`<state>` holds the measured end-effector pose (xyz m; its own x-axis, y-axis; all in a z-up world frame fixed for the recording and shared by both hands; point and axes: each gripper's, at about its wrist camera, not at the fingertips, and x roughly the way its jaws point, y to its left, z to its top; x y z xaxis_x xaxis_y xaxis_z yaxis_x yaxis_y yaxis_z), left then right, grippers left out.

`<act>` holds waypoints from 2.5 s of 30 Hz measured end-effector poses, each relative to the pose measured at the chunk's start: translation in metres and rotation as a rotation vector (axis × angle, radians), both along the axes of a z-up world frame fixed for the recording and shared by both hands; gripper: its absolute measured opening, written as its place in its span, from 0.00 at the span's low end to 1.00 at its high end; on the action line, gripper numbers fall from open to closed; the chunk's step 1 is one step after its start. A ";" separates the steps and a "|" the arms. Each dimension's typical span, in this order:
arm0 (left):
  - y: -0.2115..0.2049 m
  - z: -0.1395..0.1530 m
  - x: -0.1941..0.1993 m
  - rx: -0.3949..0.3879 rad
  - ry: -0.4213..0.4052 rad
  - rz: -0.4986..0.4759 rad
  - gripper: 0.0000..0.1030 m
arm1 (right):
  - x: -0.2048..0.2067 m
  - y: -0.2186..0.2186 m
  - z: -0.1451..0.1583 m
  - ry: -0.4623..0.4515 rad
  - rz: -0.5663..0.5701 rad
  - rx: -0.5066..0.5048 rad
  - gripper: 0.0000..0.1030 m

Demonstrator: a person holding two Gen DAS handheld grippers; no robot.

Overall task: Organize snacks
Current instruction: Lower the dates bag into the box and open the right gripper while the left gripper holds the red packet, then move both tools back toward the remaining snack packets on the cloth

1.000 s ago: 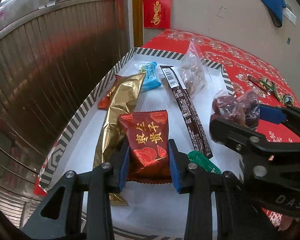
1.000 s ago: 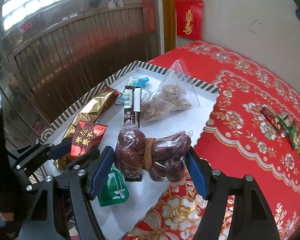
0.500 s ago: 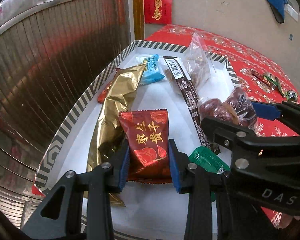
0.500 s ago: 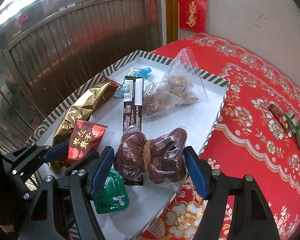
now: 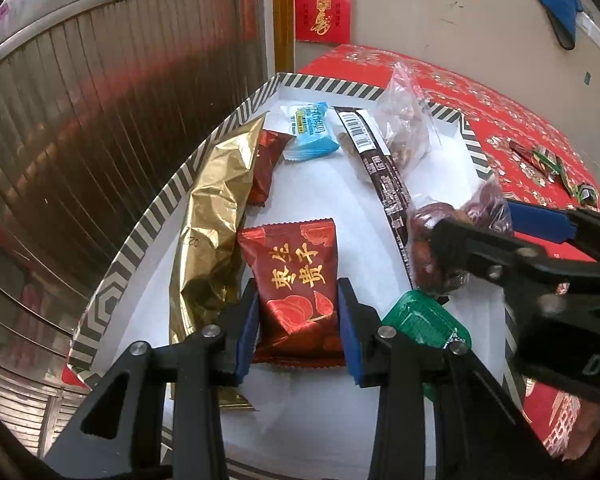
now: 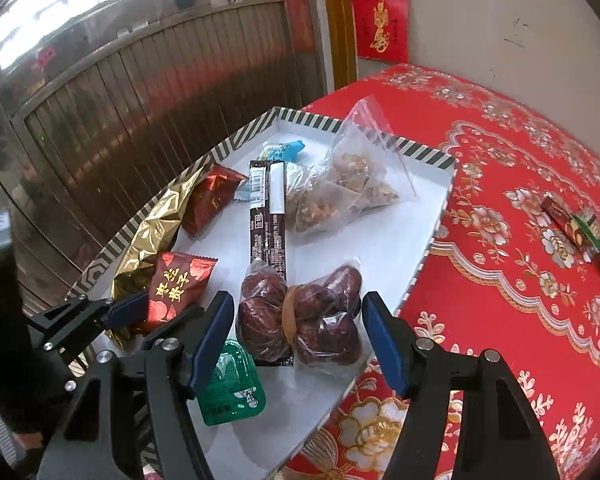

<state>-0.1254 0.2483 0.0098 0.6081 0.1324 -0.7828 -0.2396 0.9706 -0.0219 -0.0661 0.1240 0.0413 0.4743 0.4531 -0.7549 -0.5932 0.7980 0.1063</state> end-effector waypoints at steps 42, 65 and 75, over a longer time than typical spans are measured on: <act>-0.209 0.085 0.121 0.026 -0.021 -0.295 0.82 | 0.038 -0.289 0.018 -0.013 -0.466 -0.006 0.68; -0.265 0.008 0.295 -0.046 0.156 -0.151 0.83 | 0.074 -0.342 0.010 0.063 -0.536 0.043 0.69; -0.269 0.010 0.298 -0.060 0.149 -0.167 0.83 | 0.073 -0.339 0.008 0.067 -0.532 0.043 0.69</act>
